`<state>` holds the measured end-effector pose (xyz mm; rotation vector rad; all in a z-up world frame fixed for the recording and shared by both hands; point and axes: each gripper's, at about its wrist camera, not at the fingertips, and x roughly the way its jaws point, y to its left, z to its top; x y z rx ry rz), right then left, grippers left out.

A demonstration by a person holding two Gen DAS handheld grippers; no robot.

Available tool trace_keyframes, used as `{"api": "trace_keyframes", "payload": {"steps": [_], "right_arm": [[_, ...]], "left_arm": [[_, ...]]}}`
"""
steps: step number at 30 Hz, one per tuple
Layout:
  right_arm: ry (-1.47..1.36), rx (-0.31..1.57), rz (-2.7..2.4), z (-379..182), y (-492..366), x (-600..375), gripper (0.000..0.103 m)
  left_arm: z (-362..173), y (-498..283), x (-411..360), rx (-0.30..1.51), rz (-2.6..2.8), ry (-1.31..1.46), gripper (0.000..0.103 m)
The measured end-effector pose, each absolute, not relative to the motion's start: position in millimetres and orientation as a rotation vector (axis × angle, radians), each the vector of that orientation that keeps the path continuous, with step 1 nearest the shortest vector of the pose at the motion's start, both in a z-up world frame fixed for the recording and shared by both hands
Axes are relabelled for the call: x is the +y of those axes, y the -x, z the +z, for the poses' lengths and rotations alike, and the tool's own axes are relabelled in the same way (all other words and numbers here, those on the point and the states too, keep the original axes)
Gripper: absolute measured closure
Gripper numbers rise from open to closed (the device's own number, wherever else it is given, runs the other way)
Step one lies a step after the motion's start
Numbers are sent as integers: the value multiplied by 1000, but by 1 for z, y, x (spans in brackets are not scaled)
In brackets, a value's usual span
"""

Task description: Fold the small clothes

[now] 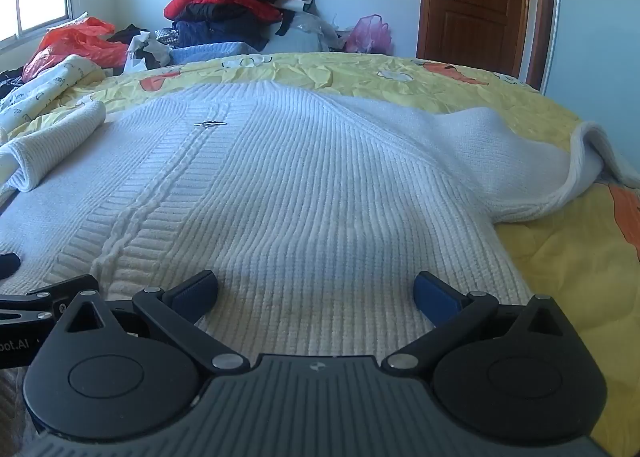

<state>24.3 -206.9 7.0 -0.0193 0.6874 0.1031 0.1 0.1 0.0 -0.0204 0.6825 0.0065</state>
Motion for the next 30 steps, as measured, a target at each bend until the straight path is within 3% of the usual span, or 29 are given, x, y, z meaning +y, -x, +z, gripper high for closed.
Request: {"api": "trace_keyframes", "payload": {"steps": [30], "right_arm": [[23, 688, 102, 7, -24, -207, 1]], "left_arm": [[2, -5, -4, 703, 18, 11, 0]]}}
